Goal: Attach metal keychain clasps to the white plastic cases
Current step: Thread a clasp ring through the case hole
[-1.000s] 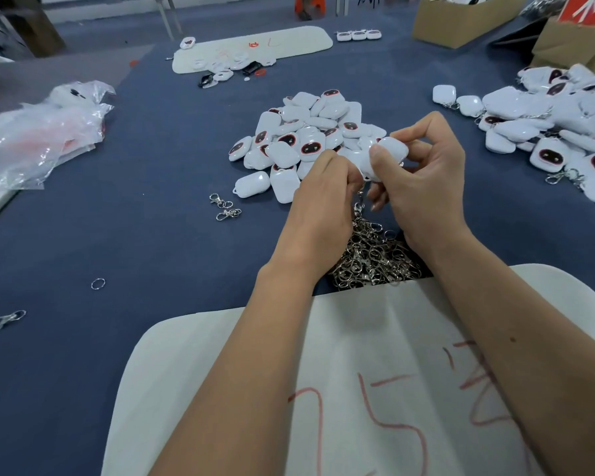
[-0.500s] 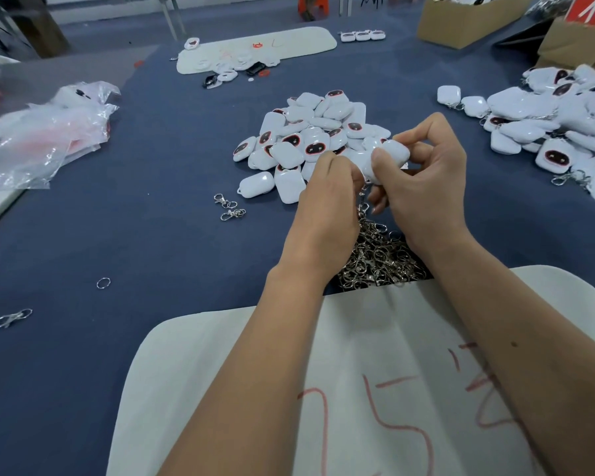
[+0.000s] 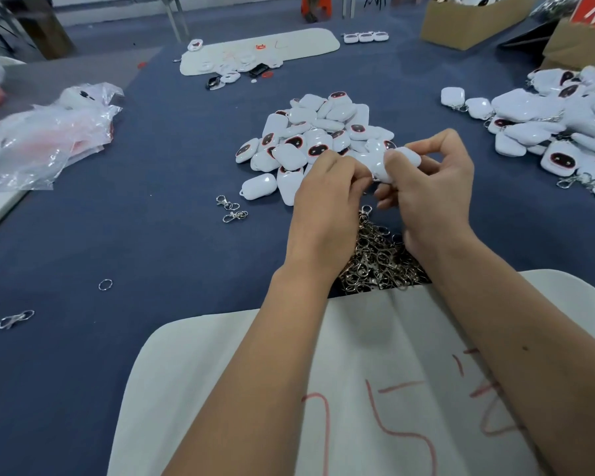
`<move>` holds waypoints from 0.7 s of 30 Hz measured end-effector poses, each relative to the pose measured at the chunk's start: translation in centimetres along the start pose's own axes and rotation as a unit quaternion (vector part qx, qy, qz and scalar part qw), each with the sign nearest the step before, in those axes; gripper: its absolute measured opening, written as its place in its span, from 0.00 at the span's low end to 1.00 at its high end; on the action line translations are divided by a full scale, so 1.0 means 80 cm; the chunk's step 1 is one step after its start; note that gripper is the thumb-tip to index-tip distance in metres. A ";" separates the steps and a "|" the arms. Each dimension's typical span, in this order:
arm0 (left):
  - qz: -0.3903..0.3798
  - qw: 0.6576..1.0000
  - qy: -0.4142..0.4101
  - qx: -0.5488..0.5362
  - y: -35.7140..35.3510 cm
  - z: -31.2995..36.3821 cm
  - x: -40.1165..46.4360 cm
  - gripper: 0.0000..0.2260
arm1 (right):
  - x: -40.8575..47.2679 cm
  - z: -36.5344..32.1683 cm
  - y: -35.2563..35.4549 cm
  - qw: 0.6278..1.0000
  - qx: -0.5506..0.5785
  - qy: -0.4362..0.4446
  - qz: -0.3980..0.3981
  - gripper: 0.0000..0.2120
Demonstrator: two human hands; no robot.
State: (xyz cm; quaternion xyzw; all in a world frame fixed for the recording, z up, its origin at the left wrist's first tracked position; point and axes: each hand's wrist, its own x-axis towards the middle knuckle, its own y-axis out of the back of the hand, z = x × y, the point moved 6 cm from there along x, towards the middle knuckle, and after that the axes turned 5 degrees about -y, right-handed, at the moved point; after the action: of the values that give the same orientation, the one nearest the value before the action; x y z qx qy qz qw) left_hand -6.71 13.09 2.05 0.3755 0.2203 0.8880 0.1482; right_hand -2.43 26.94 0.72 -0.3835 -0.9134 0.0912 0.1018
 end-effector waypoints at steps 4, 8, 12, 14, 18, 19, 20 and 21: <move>0.011 0.999 -0.022 -0.035 0.004 0.000 0.002 0.06 | 0.004 0.004 0.002 0.998 0.048 -0.045 0.003 0.10; 0.040 0.998 -0.053 -0.017 0.011 0.003 0.002 0.05 | 0.004 0.007 0.000 0.995 0.068 -0.066 -0.007 0.10; 0.039 0.998 -0.058 -0.007 0.013 0.002 0.002 0.04 | 0.001 0.006 -0.002 0.996 0.060 -0.061 -0.014 0.10; 0.037 0.998 -0.056 -0.004 0.014 0.003 0.002 0.04 | -0.002 0.003 -0.003 0.998 0.043 -0.047 -0.017 0.10; 0.032 0.998 -0.057 0.001 0.013 0.004 0.002 0.05 | -0.006 -0.003 -0.004 0.999 0.020 -0.015 -0.021 0.11; 0.029 0.998 -0.054 0.003 0.013 0.004 0.002 0.05 | -0.007 -0.003 -0.004 1.000 0.014 -0.007 -0.021 0.11; 0.025 0.998 -0.051 0.008 0.012 0.004 0.001 0.06 | -0.008 -0.004 -0.004 1.000 0.009 0.001 -0.018 0.11; 0.023 0.998 -0.050 0.014 0.012 0.005 0.001 0.06 | -0.009 -0.005 -0.004 1.000 0.006 0.008 -0.014 0.11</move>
State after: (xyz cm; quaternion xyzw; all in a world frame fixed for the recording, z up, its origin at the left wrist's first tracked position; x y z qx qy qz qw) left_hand -6.57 12.45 2.82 0.4261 0.2164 0.8683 0.1330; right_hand -2.06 26.28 1.10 -0.3711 -0.9171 0.0916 0.1129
